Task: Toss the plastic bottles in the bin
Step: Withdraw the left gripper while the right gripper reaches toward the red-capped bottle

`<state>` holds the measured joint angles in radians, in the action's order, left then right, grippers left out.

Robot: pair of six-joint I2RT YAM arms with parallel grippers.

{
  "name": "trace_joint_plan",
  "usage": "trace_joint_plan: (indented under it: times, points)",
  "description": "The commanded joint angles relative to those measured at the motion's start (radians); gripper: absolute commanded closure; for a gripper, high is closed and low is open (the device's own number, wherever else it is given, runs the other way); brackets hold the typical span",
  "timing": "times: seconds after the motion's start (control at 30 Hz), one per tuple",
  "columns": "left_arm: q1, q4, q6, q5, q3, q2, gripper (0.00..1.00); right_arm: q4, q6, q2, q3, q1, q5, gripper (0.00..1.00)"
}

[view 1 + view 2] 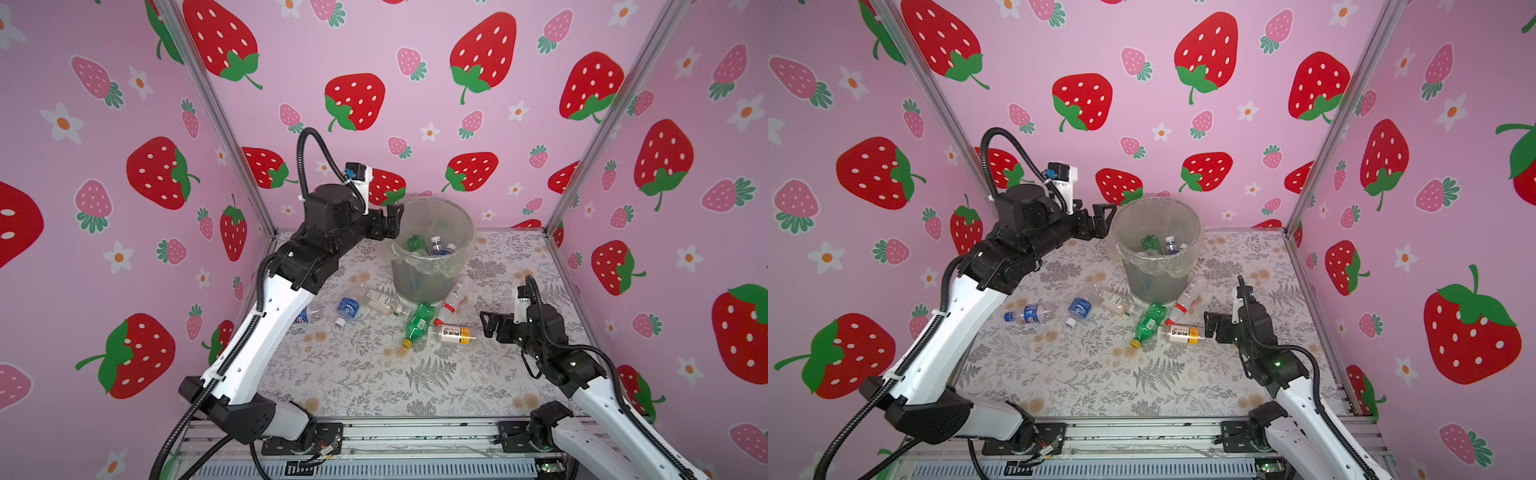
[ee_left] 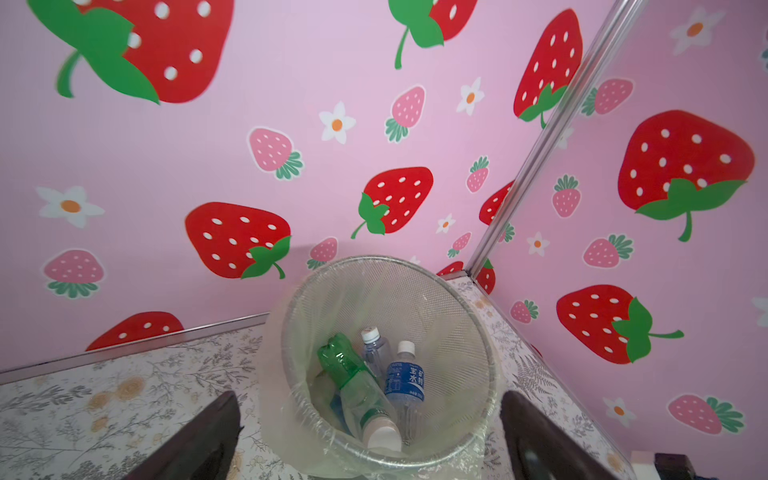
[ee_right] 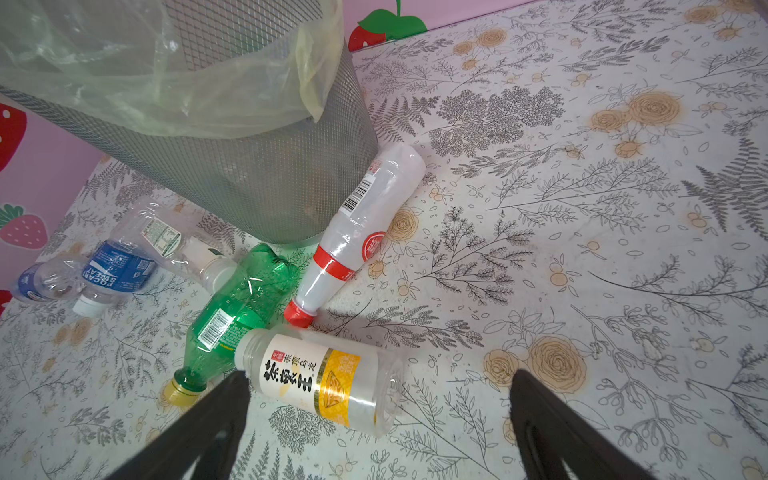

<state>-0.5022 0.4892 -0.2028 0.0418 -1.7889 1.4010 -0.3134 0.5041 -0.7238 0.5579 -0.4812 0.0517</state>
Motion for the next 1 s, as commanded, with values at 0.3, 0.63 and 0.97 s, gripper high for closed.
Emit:
trace_joint_plan:
  times: [0.3, 0.63, 0.97]
  points:
    - [0.154, 0.05, -0.038, 0.037, 0.291, -0.111, 0.01, 0.047, 0.051, -0.061, 0.002, 0.007, -0.049, 0.01]
    - [0.206, 0.0, -0.051, -0.041, 0.456, -0.122, 0.01, 0.093, 0.104, -0.143, 0.016, 0.007, -0.078, 0.01]
    - [0.217, 0.0, 0.059, 0.034, 0.536, -0.131, 0.01, 0.147, 0.157, -0.245, 0.026, 0.007, -0.105, 0.01]
